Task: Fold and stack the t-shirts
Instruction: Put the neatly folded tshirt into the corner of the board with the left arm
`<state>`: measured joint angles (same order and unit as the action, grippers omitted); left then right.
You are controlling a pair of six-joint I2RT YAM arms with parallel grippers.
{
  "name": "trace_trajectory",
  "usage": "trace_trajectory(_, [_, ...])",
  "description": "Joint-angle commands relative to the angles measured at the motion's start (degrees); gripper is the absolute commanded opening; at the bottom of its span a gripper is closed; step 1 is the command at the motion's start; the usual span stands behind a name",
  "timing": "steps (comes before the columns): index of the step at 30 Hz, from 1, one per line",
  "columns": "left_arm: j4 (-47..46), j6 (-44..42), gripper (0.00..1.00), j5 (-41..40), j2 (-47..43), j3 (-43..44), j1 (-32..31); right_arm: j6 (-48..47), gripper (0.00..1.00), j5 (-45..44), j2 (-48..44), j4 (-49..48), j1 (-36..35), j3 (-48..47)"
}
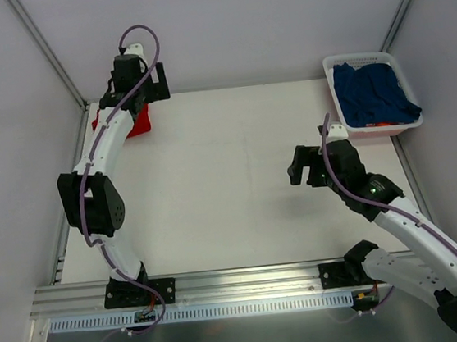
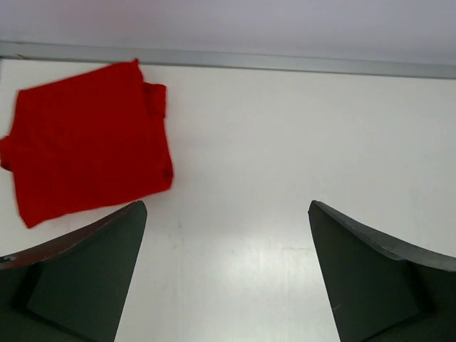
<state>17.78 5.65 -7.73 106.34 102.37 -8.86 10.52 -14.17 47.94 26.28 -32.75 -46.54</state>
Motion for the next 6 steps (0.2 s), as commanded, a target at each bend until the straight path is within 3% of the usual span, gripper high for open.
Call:
trace_trajectory(1, [0.2, 6.6, 0.99, 2.5, -5.7, -5.0, -3.3, 0.6, 0.99, -0.9, -0.1, 0.6, 0.2, -0.5])
trace_trajectory(6, [-0.3, 12.4, 0.99, 6.4, -9.6, -11.8, -9.5, 2.0, 1.00, -1.7, -1.6, 1.1, 0.2, 0.1])
